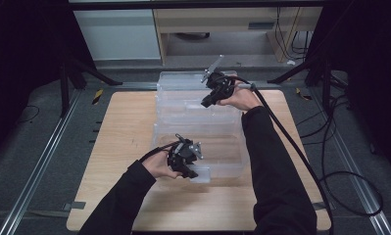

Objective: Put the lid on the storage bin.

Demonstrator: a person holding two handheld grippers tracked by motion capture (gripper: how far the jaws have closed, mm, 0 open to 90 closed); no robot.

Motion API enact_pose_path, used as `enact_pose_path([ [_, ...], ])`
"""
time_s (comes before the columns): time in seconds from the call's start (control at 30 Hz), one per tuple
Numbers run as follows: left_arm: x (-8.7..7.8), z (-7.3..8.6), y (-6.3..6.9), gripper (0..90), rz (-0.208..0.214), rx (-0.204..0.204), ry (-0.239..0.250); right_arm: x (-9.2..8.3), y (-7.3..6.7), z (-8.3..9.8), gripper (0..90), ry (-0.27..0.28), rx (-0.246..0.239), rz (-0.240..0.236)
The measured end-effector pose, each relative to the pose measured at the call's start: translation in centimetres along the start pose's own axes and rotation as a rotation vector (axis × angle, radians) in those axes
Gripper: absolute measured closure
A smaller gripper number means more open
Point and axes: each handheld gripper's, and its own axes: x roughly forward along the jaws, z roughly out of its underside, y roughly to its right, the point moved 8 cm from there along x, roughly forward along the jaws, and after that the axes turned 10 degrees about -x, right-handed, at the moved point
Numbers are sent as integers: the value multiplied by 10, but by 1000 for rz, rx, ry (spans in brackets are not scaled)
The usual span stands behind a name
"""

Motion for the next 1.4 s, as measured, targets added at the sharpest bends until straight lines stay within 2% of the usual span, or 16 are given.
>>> enact_pose_path([
  [0.3, 0, 0, 0, 669, -9, -3, -12, -1, -2, -3, 838, -29, -10, -16],
  [0.57, 0, -1, 0, 671, -9, -11, -12, -4, -6, -5, 851, -24, -19, -35],
  [0.93, 2, -1, 0, 670, 7, -17, -7, -13, -23, -10, 866, -24, -70, -44],
  [1.0, 1, 0, -1, 670, 3, -3, -20, -14, -26, -10, 868, -23, -77, -40],
  [1.4, 3, -1, 1, 670, 11, -21, -12, -23, -46, -9, 878, -22, -109, -32],
])
